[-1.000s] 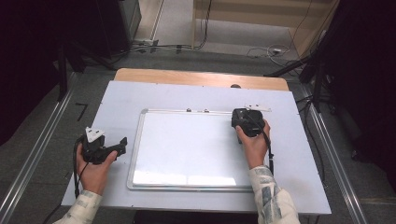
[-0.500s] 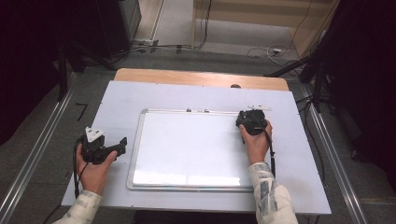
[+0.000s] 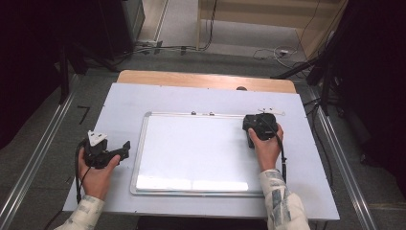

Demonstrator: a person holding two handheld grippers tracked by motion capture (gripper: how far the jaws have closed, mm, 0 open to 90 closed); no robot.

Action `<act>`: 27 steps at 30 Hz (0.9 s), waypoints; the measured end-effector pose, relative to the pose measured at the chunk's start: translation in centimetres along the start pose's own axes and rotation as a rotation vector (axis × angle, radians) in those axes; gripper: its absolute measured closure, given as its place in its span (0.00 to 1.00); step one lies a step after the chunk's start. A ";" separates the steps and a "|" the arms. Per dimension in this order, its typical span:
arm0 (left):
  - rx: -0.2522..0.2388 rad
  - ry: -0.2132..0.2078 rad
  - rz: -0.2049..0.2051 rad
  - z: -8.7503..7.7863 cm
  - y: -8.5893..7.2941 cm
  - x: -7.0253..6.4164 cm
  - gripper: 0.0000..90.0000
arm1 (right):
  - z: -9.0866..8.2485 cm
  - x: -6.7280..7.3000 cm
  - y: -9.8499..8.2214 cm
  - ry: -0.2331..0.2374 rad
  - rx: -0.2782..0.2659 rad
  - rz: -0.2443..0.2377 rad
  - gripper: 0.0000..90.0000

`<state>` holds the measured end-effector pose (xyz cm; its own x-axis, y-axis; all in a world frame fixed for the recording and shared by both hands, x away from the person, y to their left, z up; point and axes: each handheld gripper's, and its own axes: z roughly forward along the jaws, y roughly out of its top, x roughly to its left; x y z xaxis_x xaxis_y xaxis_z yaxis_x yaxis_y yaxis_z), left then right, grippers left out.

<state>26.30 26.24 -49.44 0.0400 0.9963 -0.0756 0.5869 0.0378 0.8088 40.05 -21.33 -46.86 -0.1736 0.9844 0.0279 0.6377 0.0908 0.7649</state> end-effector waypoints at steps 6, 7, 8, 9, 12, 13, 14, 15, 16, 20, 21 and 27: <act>0.004 0.002 0.000 0.0 0.0 0.1 0.13 | -1.9 0.0 -0.6 0.056 -0.021 -0.026 0.23; 0.004 0.002 0.001 0.0 0.0 0.1 0.12 | -2.3 -0.1 -0.7 0.064 -0.021 -0.030 0.22; 0.003 0.003 0.001 0.0 0.0 0.1 0.13 | -2.6 -0.1 -0.8 0.075 -0.024 -0.033 0.21; 0.003 0.004 0.002 0.0 0.0 0.1 0.12 | -3.0 -0.2 -1.0 0.084 -0.023 -0.038 0.20; 0.004 0.004 0.001 0.0 0.0 0.0 0.12 | -4.1 -0.4 -1.6 0.120 -0.033 -0.039 0.19; 0.003 0.005 0.002 0.0 0.0 0.0 0.12 | -4.5 -0.5 -1.8 0.128 -0.038 -0.043 0.18; 0.002 0.004 0.000 0.0 0.0 0.0 0.13 | -4.8 -0.6 -2.0 0.134 -0.038 -0.051 0.18; 0.002 0.003 0.001 0.0 0.0 0.0 0.13 | -5.1 -0.8 -2.2 0.139 -0.038 -0.057 0.17; 0.002 0.003 0.002 0.0 -0.1 0.0 0.12 | -5.4 -0.9 -2.4 0.141 -0.039 -0.061 0.17; 0.006 0.003 0.003 0.0 -0.1 0.0 0.13 | -6.6 -1.9 -3.4 0.149 -0.049 -0.064 0.16; 0.005 0.003 0.003 0.0 -0.1 0.0 0.13 | -6.9 -2.2 -3.6 0.149 -0.049 -0.062 0.16; 0.010 0.004 0.004 0.0 -0.2 0.0 0.12 | -8.1 -3.7 -5.1 0.144 -0.038 -0.066 0.16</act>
<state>26.21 26.27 -49.57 0.0388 0.9968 -0.0704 0.5948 0.0336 0.8032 31.38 -26.67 -45.69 -0.3212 0.9447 0.0667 0.5931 0.1458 0.7918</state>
